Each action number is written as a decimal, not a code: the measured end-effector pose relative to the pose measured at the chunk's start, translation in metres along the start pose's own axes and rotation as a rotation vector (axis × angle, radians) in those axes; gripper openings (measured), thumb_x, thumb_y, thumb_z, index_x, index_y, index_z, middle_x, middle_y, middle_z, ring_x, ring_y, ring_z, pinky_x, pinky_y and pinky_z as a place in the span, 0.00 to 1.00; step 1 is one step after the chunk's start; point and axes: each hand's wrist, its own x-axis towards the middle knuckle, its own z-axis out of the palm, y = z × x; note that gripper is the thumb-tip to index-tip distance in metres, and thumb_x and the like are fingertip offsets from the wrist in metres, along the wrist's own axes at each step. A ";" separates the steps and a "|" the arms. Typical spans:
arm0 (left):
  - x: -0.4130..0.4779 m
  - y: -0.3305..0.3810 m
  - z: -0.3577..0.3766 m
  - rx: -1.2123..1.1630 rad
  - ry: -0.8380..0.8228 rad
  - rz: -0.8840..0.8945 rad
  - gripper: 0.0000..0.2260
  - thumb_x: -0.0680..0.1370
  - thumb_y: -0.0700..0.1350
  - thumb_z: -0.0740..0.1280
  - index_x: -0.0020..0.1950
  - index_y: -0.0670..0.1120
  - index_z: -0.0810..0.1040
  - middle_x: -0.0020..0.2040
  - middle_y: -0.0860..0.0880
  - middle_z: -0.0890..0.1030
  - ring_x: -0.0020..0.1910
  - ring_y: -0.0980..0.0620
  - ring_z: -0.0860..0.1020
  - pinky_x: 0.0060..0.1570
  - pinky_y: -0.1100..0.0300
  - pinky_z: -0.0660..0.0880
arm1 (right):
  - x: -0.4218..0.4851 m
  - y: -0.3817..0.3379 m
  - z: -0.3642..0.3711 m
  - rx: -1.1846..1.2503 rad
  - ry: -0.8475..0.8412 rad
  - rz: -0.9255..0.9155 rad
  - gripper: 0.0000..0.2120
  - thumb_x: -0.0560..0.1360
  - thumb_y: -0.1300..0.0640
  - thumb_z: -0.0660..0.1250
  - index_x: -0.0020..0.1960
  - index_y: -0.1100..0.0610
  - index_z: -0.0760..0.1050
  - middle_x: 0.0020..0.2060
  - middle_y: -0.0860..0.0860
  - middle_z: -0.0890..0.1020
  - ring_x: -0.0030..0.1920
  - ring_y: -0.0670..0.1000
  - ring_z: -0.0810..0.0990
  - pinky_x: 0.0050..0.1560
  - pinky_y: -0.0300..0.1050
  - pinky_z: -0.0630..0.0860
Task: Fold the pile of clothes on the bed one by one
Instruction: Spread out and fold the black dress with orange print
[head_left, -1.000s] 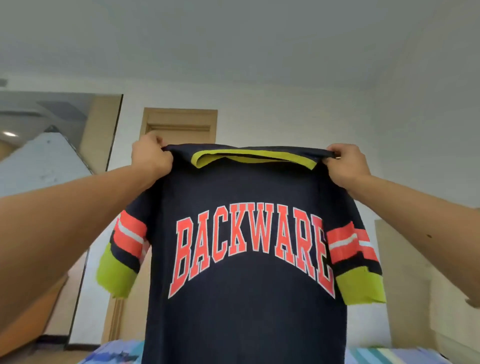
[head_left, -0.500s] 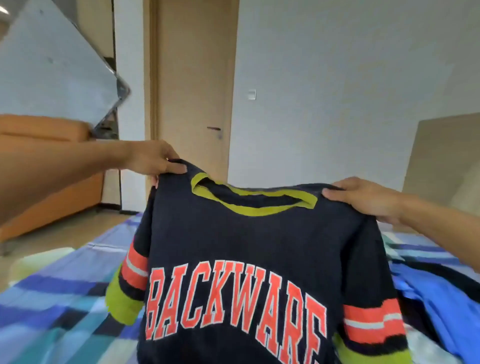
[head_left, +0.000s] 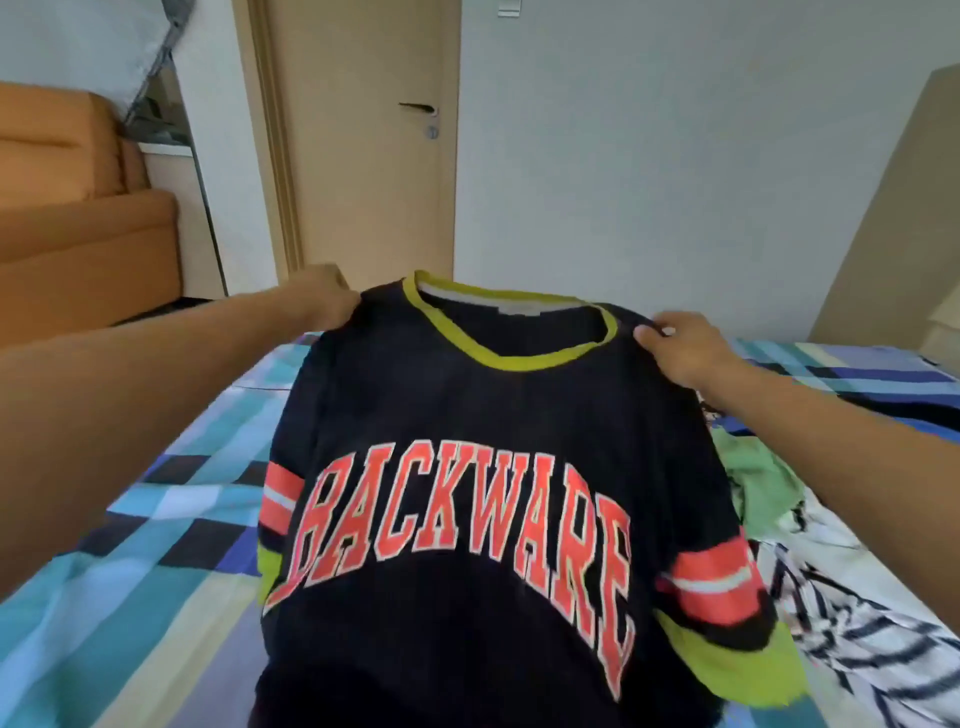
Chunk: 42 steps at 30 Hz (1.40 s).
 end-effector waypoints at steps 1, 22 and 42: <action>0.009 0.009 0.004 -0.041 0.067 -0.022 0.26 0.80 0.51 0.64 0.73 0.38 0.66 0.67 0.37 0.72 0.65 0.35 0.72 0.58 0.48 0.72 | 0.017 -0.007 0.003 0.039 0.056 0.002 0.23 0.81 0.45 0.64 0.70 0.58 0.70 0.64 0.60 0.76 0.67 0.61 0.74 0.59 0.49 0.71; -0.214 -0.112 0.128 0.168 -0.851 -0.084 0.30 0.64 0.77 0.65 0.54 0.57 0.69 0.40 0.53 0.79 0.33 0.56 0.77 0.34 0.64 0.75 | -0.191 0.170 0.042 -0.208 -0.670 0.079 0.44 0.53 0.42 0.81 0.65 0.48 0.67 0.57 0.43 0.75 0.57 0.44 0.77 0.57 0.42 0.76; -0.200 -0.063 0.150 -1.103 -0.150 -0.313 0.11 0.80 0.41 0.66 0.63 0.45 0.78 0.57 0.45 0.83 0.55 0.48 0.81 0.44 0.57 0.79 | -0.180 0.126 0.061 0.724 -0.256 0.554 0.12 0.84 0.51 0.59 0.58 0.53 0.80 0.52 0.52 0.86 0.50 0.51 0.84 0.40 0.42 0.80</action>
